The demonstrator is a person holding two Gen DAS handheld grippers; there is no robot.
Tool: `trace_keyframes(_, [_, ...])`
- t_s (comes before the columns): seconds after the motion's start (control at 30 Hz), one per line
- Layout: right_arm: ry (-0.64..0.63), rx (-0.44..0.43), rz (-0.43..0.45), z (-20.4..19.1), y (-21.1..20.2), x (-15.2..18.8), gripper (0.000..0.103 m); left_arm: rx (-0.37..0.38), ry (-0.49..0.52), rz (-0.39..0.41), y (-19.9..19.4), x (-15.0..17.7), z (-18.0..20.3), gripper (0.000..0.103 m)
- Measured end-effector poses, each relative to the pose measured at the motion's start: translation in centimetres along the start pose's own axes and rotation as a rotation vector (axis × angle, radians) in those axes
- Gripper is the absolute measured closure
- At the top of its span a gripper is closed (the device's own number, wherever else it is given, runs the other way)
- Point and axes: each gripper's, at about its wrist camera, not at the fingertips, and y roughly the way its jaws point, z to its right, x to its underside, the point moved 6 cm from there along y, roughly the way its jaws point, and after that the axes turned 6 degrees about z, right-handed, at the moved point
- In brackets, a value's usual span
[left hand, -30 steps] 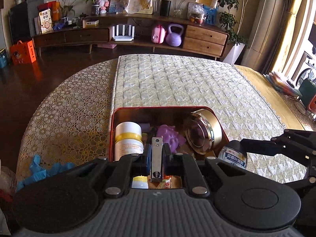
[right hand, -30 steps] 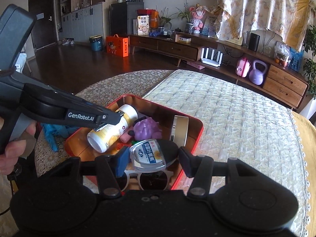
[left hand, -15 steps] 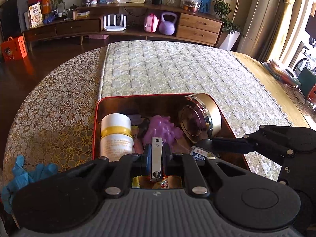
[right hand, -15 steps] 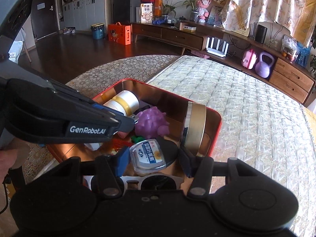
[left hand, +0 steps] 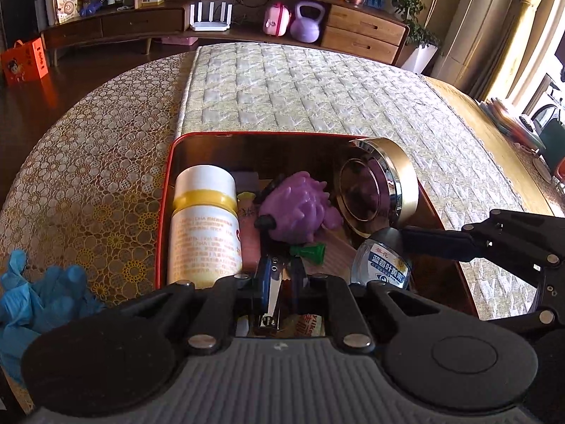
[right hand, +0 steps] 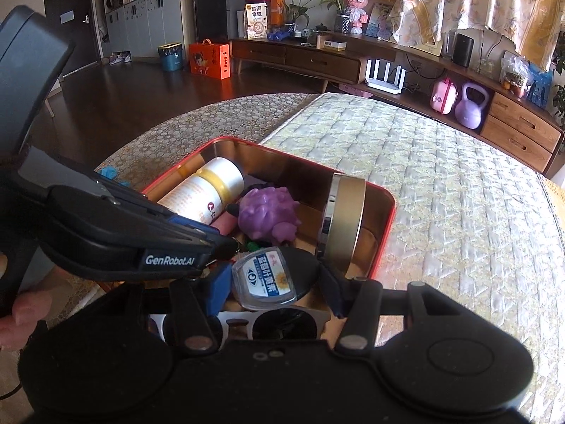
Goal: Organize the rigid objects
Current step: 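Open left tool dropping nail clipper in tin while right tool releases round container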
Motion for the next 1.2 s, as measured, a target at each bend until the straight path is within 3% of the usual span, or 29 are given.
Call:
trace_keyframes(0.37, [0.029,0.003,0.021,0.2,-1.9,-0.1,0.041,-0.011,0.007,0.006,-1.2,0.2,0.4,0.091])
trace_keyframes(0.73, [0.046,-0.003,0.050,0.0,-4.4,-0.3,0.038,-0.018,0.029,0.067,-4.3,0.3,1.2,0.091])
trace_keyframes(1.1, [0.068,-0.017,0.104,-0.3,-7.6,-0.2,0.027,-0.062,0.085,0.132,-7.6,0.5,2.5,0.090])
trace_keyframes(1.2, [0.081,-0.012,0.124,-0.1,-8.5,0.0,0.026,-0.082,0.106,0.142,-8.1,0.9,2.7,0.086])
